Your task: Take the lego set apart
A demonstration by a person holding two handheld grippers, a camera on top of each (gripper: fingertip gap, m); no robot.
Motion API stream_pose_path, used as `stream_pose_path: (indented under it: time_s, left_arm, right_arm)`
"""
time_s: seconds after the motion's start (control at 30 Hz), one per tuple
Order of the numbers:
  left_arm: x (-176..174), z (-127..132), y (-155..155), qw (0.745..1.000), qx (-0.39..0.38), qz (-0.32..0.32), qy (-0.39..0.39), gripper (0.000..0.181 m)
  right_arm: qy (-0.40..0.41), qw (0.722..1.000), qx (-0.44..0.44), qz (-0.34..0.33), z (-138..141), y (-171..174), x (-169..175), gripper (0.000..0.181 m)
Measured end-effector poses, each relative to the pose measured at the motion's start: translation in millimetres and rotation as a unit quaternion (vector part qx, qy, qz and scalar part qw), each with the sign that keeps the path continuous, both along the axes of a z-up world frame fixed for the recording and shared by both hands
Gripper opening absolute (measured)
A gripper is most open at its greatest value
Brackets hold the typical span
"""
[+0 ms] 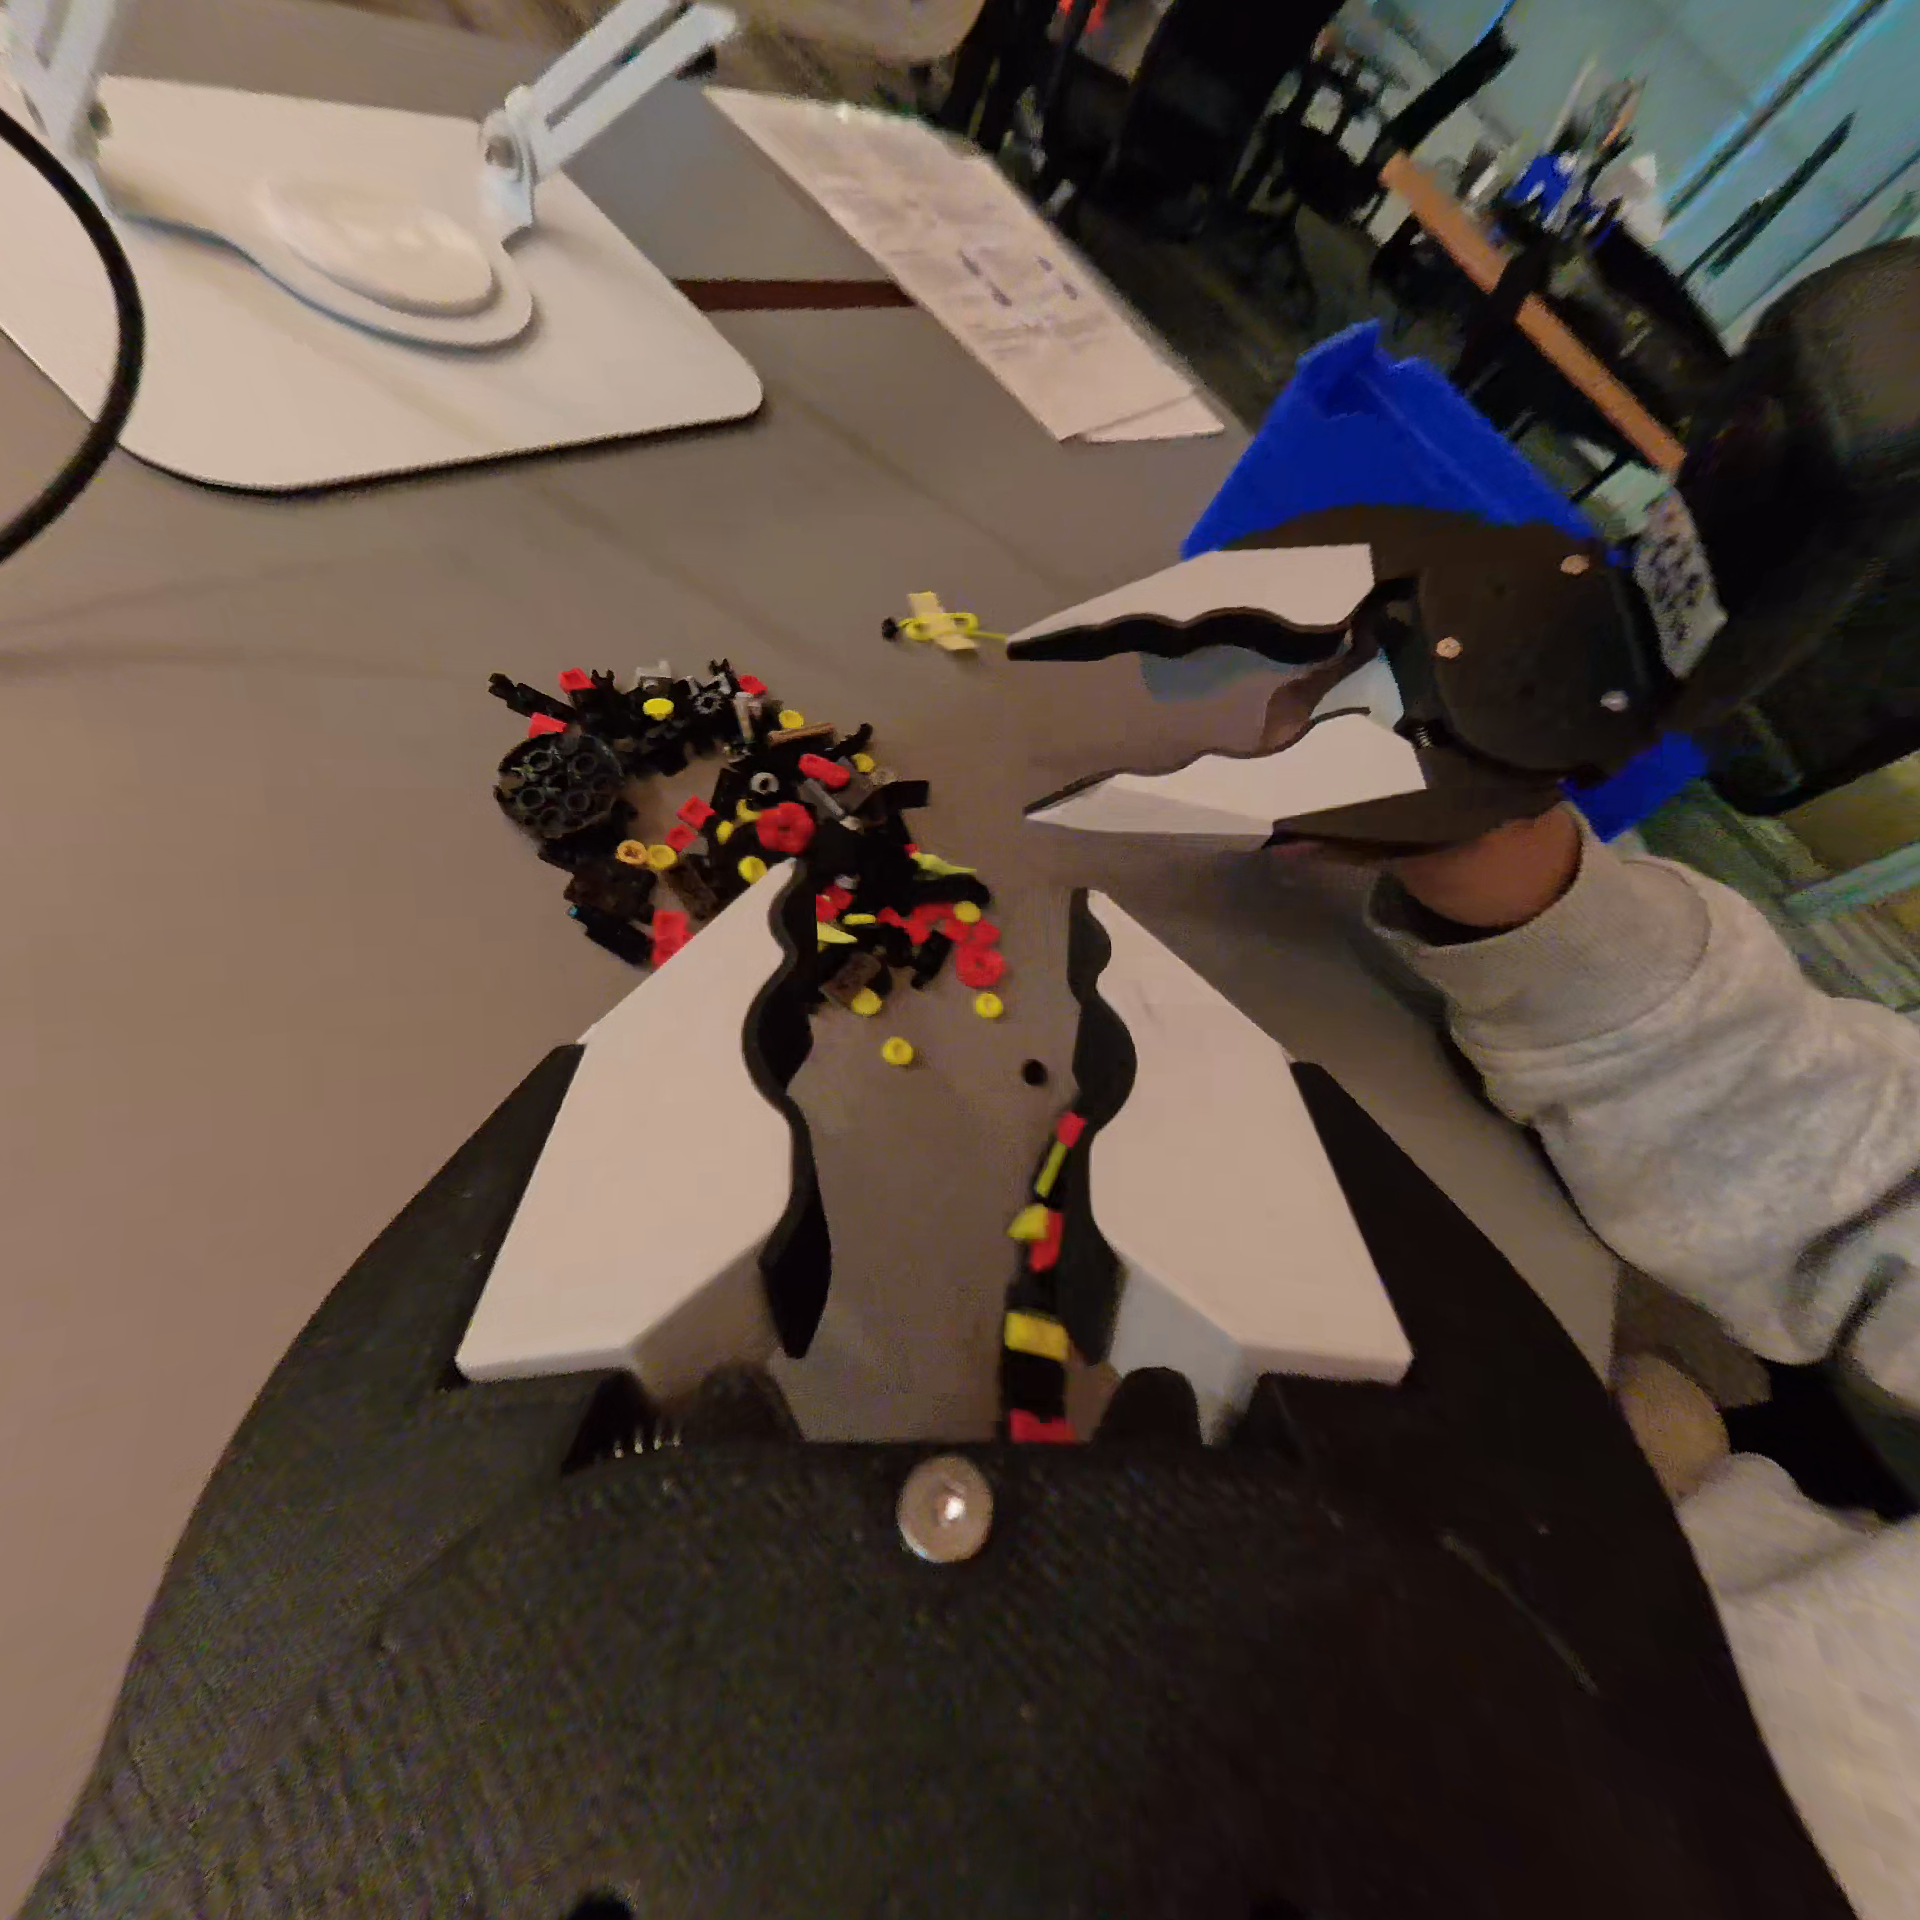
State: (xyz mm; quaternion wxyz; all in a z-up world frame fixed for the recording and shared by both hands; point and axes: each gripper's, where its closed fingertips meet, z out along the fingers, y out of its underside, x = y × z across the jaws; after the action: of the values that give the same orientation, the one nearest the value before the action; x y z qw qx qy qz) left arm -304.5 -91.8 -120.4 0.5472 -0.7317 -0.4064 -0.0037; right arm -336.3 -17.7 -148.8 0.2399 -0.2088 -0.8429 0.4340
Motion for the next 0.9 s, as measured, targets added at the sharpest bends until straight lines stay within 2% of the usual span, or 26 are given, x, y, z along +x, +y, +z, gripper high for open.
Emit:
stream_pose_path:
  time_s: [0.17, 0.33, 0.4, 0.43, 0.47, 0.5, 0.53, 0.57, 0.63, 0.73, 0.9]
  left_arm:
    - [56.3, 28.7, -15.3, 0.997, 0.059, -0.008, 0.043, 0.044]
    - [118.2, 28.7, -6.9, 0.987, 0.14, -0.009, 0.082, 0.037]
    - [143.5, 18.4, 3.4, 0.986, 0.127, -0.028, 0.108, 0.036]
    - [152.3, 11.7, 7.0, 0.986, 0.109, -0.034, 0.124, 0.033]
    - [160.2, 6.3, 10.9, 0.985, 0.093, -0.042, 0.141, 0.031]
    - [167.0, 1.7, 15.7, 0.984, 0.08, -0.054, 0.151, 0.028]
    - [171.5, -3.5, 20.8, 0.985, 0.067, -0.067, 0.146, 0.024]
    - [173.8, -9.5, 24.9, 0.987, 0.055, -0.078, 0.129, 0.024]
    - [175.0, -18.5, 29.1, 0.991, 0.05, -0.089, 0.092, 0.024]
    - [173.7, -18.6, 28.8, 0.991, 0.078, -0.085, 0.062, 0.024]
    - [171.0, -20.9, 28.5, 0.991, 0.093, -0.088, 0.037, 0.025]
  right_arm:
    - [-0.052, 0.993, -0.102, -0.007, 16.1, 15.3, 65.8, 0.049]
    - [-0.052, 0.982, -0.174, -0.042, 9.6, 24.2, 110.0, 0.047]
    - [-0.076, 0.976, -0.203, -0.022, 8.0, 16.5, 124.2, 0.047]
    - [-0.092, 0.974, -0.209, 0.006, 8.2, 9.0, 133.2, 0.048]
    - [-0.104, 0.969, -0.214, 0.064, 10.9, -3.2, 148.6, 0.054]
    - [-0.112, 0.962, -0.211, 0.135, 13.2, -15.6, 168.9, 0.056]
    - [-0.112, 0.959, -0.192, 0.177, 10.5, -22.9, 182.2, 0.052]
    - [-0.104, 0.963, -0.164, 0.189, 4.4, -26.9, 187.0, 0.056]
    - [-0.087, 0.969, -0.115, 0.199, -7.1, -32.7, 193.1, 0.054]
    - [-0.066, 0.975, -0.07, 0.201, -17.6, -36.7, 196.4, 0.054]
    - [-0.079, 0.98, 0.021, 0.184, -46.5, -40.8, 193.2, 0.055]
